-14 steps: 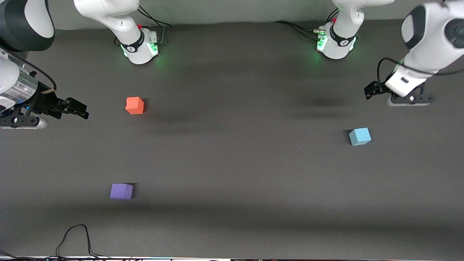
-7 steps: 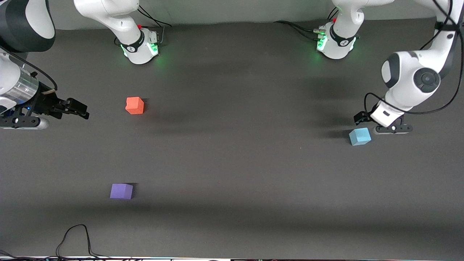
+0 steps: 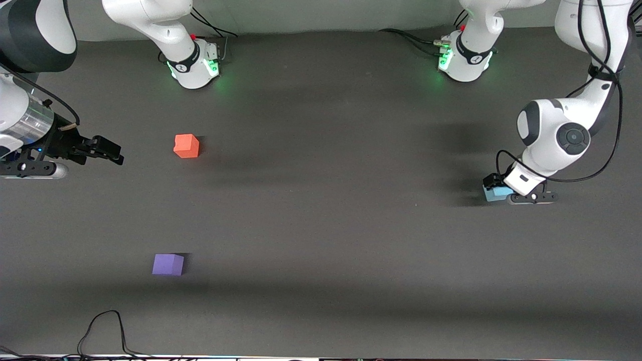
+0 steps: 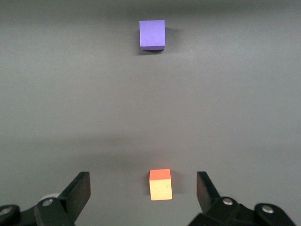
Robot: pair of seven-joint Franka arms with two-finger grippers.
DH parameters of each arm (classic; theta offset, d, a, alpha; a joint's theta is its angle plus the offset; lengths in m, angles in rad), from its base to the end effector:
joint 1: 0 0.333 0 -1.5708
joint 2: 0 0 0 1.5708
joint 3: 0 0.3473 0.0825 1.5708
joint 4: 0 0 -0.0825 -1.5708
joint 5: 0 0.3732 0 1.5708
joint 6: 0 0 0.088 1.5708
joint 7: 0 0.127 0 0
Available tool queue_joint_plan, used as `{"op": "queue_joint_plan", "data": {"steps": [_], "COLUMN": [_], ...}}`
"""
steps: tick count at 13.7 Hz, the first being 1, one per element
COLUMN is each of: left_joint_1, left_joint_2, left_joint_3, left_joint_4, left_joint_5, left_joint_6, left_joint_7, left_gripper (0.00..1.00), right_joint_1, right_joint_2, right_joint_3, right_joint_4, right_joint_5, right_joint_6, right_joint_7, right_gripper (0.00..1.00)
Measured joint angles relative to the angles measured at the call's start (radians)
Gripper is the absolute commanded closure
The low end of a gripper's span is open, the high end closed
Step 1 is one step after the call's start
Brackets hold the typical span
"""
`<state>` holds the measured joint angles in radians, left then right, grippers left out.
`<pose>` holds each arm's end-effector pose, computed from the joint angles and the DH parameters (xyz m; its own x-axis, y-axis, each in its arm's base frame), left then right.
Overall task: Place blue block between orange and purple blocks
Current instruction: 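Lower the left gripper onto the light blue block and close it, then lift the light blue block and carry it toward the table middle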
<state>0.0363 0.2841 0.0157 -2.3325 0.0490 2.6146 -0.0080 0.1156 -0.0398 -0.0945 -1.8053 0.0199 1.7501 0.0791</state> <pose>0.5220 0.0267 0.2345 0.9999 0.0170 -0.0024 0.0170 -0.9994 -0.0290 0.5367 0.0127 0.5636 0.9980 -0.0614 -0.0174 -0.0617 -0.9979 -0.0220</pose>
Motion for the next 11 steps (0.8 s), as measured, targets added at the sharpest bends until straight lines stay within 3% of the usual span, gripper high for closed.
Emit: {"op": "queue_joint_plan", "data": {"steps": [5, 6, 7, 8, 11], "left_joint_1": [0.002, 0.002, 0.002, 0.002, 0.002], "left_joint_2": [0.039, 0.039, 0.039, 0.04, 0.04], "left_joint_3": [0.0, 0.0, 0.0, 0.0, 0.0], "left_joint_4": [0.022, 0.022, 0.023, 0.023, 0.024], "left_joint_5": [0.0, 0.0, -0.001, -0.001, -0.001], "left_joint_6": [0.018, 0.018, 0.018, 0.018, 0.018], "left_joint_7": [0.0, 0.0, 0.0, 0.0, 0.0], "left_gripper": [0.01, 0.11, 0.46, 0.58, 0.58], "right_joint_1": [0.0, 0.0, 0.0, 0.0, 0.0], "right_joint_2": [0.0, 0.0, 0.0, 0.0, 0.0], "right_joint_3": [0.0, 0.0, 0.0, 0.0, 0.0], "right_joint_4": [-0.001, -0.001, -0.001, -0.001, -0.001], "right_joint_5": [0.0, 0.0, 0.0, 0.0, 0.0], "right_joint_6": [0.0, 0.0, 0.0, 0.0, 0.0], "right_joint_7": [-0.001, -0.001, -0.001, -0.001, -0.001], "right_gripper": [0.0, 0.0, 0.0, 0.0, 0.0]}}
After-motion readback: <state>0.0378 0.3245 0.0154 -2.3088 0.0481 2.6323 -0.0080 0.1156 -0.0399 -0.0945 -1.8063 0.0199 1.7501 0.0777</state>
